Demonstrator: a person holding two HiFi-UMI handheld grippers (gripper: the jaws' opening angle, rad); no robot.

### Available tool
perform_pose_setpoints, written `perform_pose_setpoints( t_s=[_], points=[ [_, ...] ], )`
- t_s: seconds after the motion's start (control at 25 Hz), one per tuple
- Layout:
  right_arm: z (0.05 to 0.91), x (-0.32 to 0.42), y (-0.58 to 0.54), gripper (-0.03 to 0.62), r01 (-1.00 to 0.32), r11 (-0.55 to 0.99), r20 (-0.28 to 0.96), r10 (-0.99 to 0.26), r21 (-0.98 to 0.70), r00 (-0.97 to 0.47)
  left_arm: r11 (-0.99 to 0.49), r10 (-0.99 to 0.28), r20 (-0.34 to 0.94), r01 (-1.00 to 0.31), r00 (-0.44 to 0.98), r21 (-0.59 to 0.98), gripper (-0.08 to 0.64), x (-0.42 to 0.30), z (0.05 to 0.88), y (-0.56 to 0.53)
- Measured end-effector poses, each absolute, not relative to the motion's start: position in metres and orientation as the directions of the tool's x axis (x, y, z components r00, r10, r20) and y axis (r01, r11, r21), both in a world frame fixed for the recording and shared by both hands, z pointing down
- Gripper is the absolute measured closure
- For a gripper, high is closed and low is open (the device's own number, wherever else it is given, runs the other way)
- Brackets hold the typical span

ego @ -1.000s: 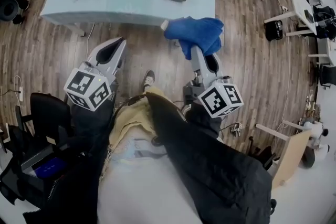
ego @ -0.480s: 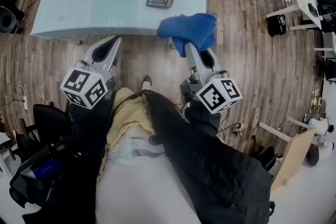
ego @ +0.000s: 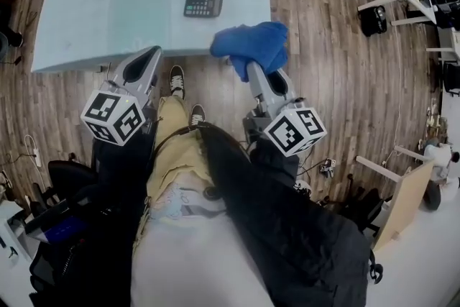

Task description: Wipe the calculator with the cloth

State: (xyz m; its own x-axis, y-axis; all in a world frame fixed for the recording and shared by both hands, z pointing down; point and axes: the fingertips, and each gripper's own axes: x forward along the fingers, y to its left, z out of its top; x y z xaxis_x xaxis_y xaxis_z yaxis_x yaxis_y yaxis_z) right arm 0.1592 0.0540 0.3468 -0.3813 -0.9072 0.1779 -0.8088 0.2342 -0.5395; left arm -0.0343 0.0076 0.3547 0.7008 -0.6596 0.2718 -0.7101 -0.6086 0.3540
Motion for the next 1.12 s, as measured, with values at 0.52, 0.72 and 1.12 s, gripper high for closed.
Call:
perform_pose_setpoints(
  t_s=[0.52,0.72,1.12],
  points=[
    [0.357,0.157,-0.071,0.494,-0.854,0.142,0.253,-0.919,-0.501,-0.301,-0.619,-0.602,0.309,-0.674,0.737,0.402,0.56,-0.023,0.377,-0.134],
    [0.366,0.152,-0.074,0.492,-0.854,0.135,0.29,-0.904,-0.503,-0.314,-0.601,-0.597,0.336,-0.683,0.729,0.414,0.56,-0.023,0.386,-0.13],
    [0.403,0.147,-0.147,0.492,-0.912,0.027,0.451,-0.863,-0.41,-0.228,-0.532,-0.573,0.392,-0.691,0.719,0.489,0.56,-0.054,0.424,-0.204]
  ],
)
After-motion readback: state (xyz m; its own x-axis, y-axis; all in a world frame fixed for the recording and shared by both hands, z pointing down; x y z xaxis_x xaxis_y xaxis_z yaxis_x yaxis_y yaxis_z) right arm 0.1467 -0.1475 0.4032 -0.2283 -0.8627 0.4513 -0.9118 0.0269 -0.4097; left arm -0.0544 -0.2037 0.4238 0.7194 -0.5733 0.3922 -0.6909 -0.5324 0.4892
